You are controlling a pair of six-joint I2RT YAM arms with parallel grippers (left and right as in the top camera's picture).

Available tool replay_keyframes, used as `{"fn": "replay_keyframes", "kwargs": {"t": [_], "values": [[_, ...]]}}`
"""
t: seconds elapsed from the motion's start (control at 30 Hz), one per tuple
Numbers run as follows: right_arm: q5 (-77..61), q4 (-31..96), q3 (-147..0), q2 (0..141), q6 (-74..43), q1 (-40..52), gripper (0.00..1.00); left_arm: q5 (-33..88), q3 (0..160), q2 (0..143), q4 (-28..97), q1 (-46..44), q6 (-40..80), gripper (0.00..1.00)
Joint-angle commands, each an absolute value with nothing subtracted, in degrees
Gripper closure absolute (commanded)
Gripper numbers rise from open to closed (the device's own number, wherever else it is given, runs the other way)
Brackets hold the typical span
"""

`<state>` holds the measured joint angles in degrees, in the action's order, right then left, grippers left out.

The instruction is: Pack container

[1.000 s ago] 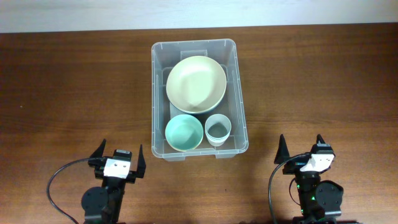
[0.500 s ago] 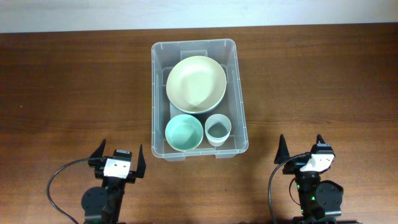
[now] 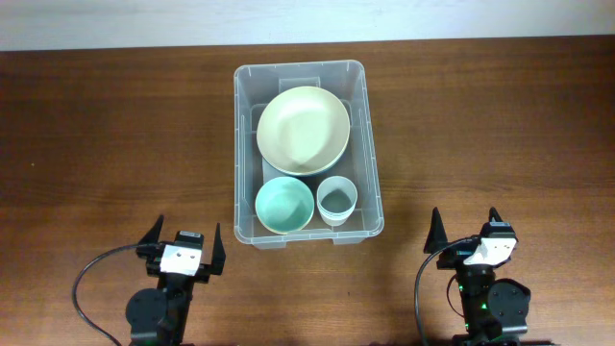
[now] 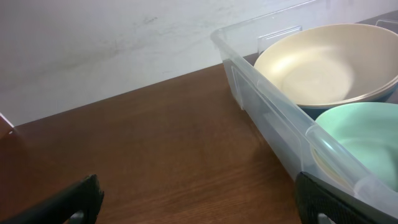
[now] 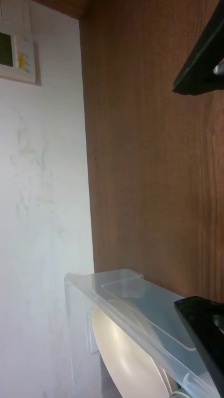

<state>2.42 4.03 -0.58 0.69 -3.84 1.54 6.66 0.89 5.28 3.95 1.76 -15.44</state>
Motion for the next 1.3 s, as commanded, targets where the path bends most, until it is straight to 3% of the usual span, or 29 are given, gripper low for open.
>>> {"fn": "replay_keyframes", "kwargs": {"t": [0.0, 0.4, 0.63, 1.27], "values": [[2.11, 4.54, -0.32, 0.21, -3.40, 1.87, 0.01, 6.85, 0.49, 4.75, 3.95, 1.54, -16.16, 0.00], [2.11, 4.54, -0.32, 0.21, -3.40, 1.87, 0.01, 8.36, 0.54, 4.75, 3.90, 1.54, -16.08, 0.00], [2.11, 4.54, -0.32, 0.21, -3.40, 1.87, 0.01, 9.30, 0.58, 4.75, 3.73, 1.52, -6.90, 0.00], [2.11, 4.54, -0.32, 0.21, -3.40, 1.87, 0.01, 9.67, 0.58, 4.75, 3.70, 1.54, -6.90, 0.00]]}}
